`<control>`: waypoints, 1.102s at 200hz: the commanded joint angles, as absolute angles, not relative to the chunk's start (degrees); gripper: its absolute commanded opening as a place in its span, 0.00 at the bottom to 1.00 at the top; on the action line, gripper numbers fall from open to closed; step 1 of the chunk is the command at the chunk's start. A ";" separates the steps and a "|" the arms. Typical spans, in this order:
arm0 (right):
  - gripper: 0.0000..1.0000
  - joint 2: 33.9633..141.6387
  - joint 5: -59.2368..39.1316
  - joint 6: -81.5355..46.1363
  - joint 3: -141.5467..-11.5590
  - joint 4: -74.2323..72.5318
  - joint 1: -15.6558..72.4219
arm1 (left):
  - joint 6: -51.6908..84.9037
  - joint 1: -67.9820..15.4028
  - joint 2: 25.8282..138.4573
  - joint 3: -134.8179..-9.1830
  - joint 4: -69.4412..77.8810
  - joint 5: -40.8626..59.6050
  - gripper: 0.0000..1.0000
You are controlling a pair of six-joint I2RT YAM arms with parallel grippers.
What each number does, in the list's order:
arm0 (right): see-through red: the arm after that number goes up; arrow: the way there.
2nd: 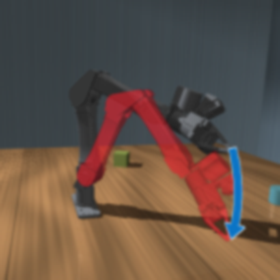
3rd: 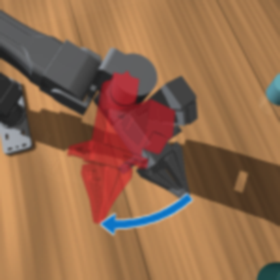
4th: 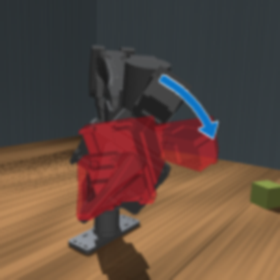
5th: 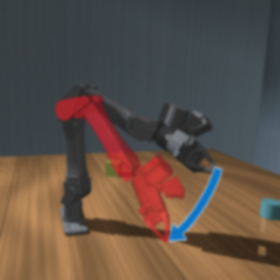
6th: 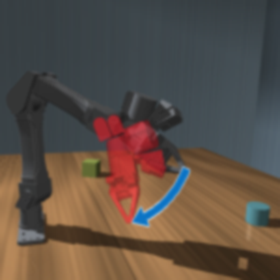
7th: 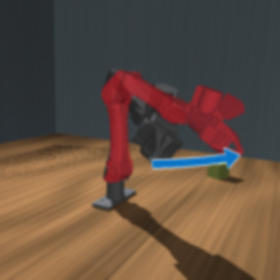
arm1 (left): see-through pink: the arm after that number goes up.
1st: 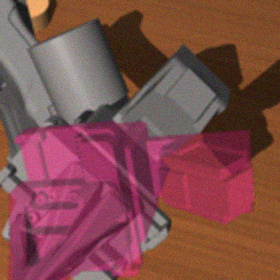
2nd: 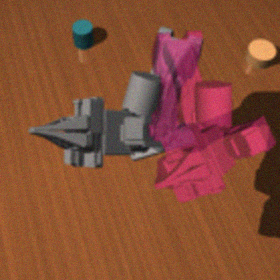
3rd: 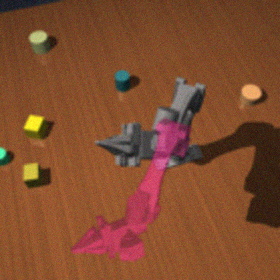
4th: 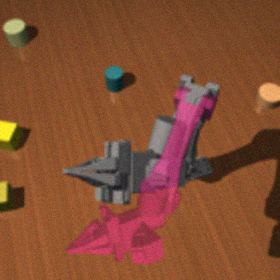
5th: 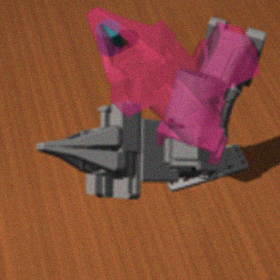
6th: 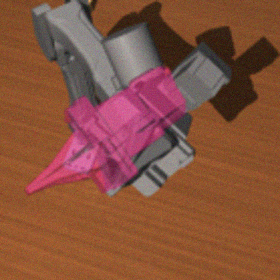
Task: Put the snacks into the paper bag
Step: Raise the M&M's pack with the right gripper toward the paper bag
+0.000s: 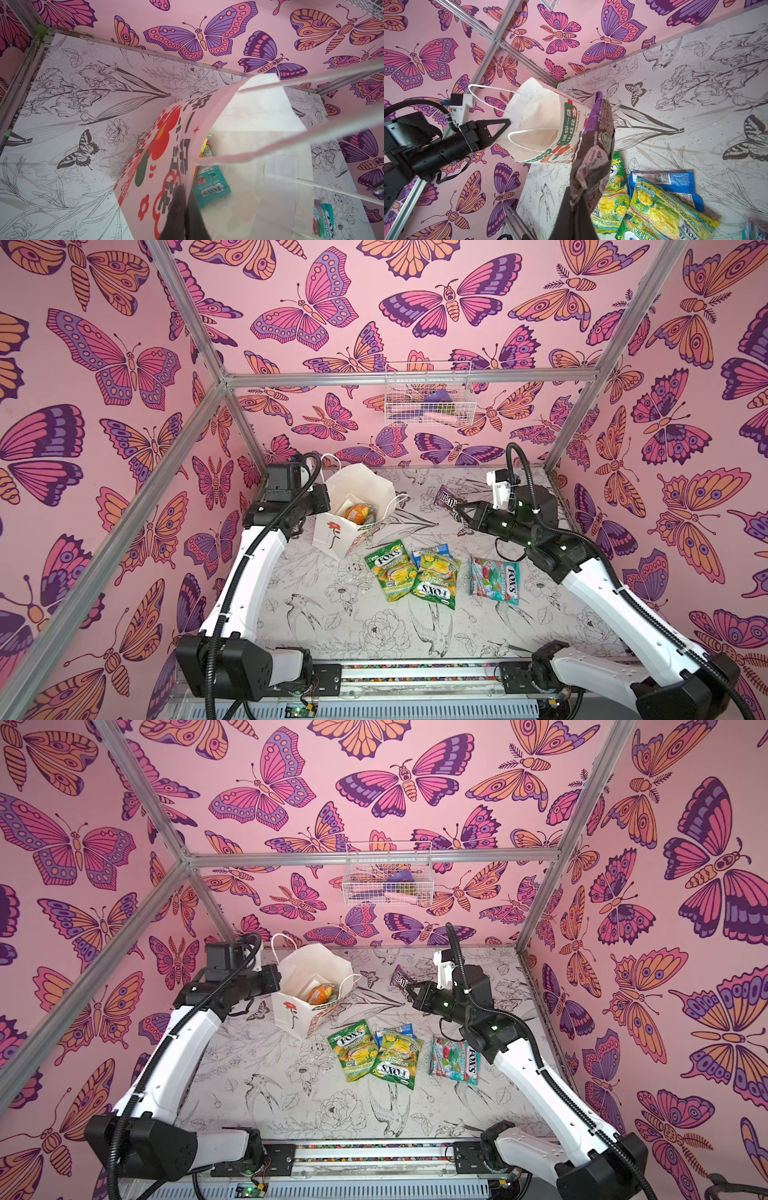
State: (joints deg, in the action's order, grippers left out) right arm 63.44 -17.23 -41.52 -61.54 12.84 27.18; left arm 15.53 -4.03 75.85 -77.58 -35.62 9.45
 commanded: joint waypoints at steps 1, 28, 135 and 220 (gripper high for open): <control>0.00 63.87 -17.78 -39.30 -64.87 10.46 28.33 | 15.73 -3.59 74.09 -77.06 -33.66 10.16 0.00; 0.00 64.09 -17.73 -38.24 -66.28 10.28 29.57 | 15.83 -3.52 74.26 -77.08 -33.68 10.19 0.00; 0.00 66.05 -17.49 -34.81 -70.83 8.48 34.31 | 15.87 -3.50 74.40 -76.99 -33.66 10.46 0.00; 0.00 69.03 -16.24 -29.69 -75.99 8.68 39.87 | 15.84 -3.47 74.42 -77.01 -33.66 10.55 0.00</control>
